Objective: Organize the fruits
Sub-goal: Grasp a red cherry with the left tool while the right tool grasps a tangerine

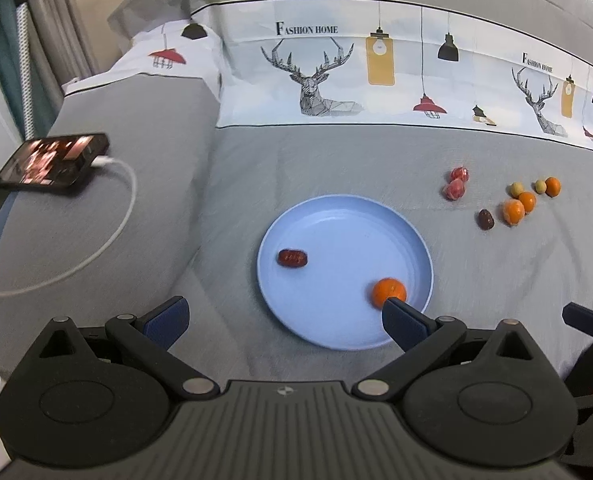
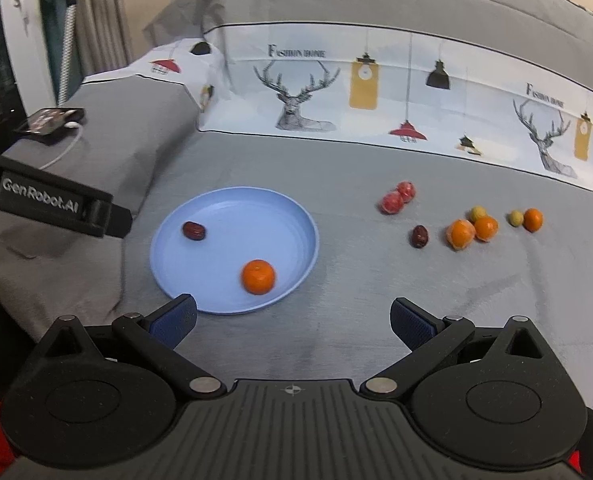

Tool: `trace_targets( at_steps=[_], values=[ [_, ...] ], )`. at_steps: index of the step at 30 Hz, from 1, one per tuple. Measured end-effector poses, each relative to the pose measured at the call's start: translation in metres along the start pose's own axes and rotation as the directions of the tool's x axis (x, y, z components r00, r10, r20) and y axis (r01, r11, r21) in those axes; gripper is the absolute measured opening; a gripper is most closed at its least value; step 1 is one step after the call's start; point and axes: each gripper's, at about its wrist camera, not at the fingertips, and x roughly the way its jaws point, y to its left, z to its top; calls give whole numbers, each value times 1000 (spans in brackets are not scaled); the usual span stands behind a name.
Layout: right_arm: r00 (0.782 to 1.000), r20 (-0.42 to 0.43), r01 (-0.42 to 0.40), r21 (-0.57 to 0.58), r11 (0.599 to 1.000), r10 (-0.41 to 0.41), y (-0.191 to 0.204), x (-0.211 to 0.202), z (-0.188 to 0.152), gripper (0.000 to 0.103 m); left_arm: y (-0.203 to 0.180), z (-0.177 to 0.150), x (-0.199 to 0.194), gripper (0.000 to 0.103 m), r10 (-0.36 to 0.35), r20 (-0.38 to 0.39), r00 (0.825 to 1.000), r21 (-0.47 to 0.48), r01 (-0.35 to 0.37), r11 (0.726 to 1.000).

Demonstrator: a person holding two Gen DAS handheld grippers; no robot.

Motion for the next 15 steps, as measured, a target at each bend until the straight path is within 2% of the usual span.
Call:
trace_targets(
  at_steps=[15],
  values=[
    [996,-14,91,106,990,-90,-55,41,13,102,-50,48,49,103,-44,-15,999,51,44,998]
  ],
)
